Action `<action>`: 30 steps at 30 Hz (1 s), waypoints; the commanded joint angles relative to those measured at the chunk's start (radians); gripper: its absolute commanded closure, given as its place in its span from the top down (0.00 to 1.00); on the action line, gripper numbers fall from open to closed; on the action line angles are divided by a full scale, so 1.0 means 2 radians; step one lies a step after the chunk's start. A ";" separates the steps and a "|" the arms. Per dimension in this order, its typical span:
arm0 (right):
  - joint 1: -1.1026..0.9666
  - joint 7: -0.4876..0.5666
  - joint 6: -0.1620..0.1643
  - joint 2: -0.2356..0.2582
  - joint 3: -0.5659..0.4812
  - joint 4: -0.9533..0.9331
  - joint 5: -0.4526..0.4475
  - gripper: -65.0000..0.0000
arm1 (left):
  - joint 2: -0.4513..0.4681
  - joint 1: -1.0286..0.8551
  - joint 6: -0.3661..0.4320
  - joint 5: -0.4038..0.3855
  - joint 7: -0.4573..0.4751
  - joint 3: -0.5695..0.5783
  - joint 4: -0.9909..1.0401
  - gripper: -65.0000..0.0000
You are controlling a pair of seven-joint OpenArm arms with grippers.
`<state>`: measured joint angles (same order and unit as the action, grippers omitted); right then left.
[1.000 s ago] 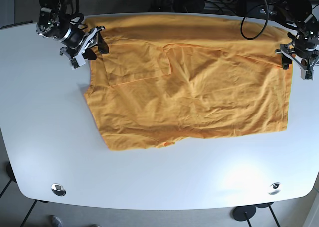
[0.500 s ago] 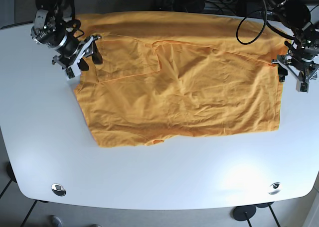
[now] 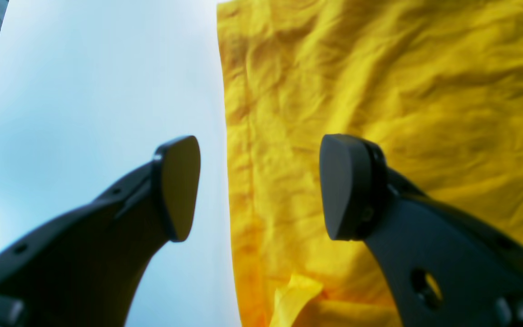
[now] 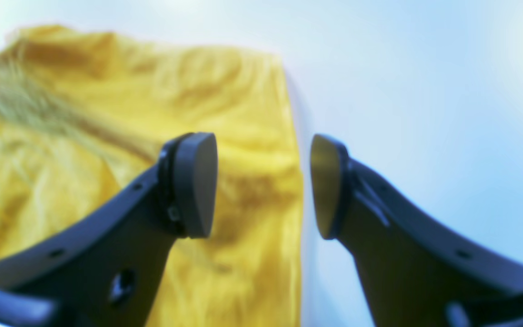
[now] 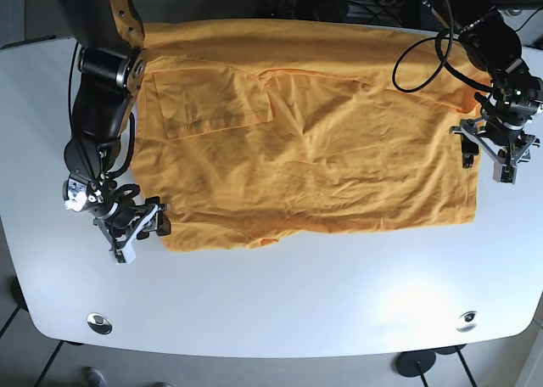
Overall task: Fold the T-shirt properly
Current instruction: 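Move both grippers to the shirt's hem corners and grasp them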
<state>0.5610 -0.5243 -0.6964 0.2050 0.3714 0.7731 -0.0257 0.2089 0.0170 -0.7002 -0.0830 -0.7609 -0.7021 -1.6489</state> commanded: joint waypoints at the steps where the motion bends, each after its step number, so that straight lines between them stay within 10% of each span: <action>1: 0.030 0.039 -0.001 0.016 0.000 -0.049 -0.004 0.49 | 0.009 0.007 0.001 -0.007 0.013 -0.002 -0.009 0.59; 11: 0.011 0.081 -0.001 -0.006 0.000 -0.101 -0.004 0.46 | 0.013 0.033 0.001 -0.007 0.013 -0.001 0.008 0.60; 16: 0.004 0.082 -0.001 -0.007 0.003 -0.101 -0.004 0.05 | 0.047 0.127 0.018 -0.008 0.016 -0.001 0.160 0.60; 30: 0.002 0.081 -0.001 -0.017 0.004 -0.081 -0.005 0.04 | 0.118 0.283 0.077 -0.011 0.161 0.107 0.548 0.60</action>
<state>0.5430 -0.3592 -0.6968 0.1631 0.3790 0.5968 -0.0448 0.4248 0.5579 -0.5423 -0.0982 -0.4435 -0.4862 -0.5430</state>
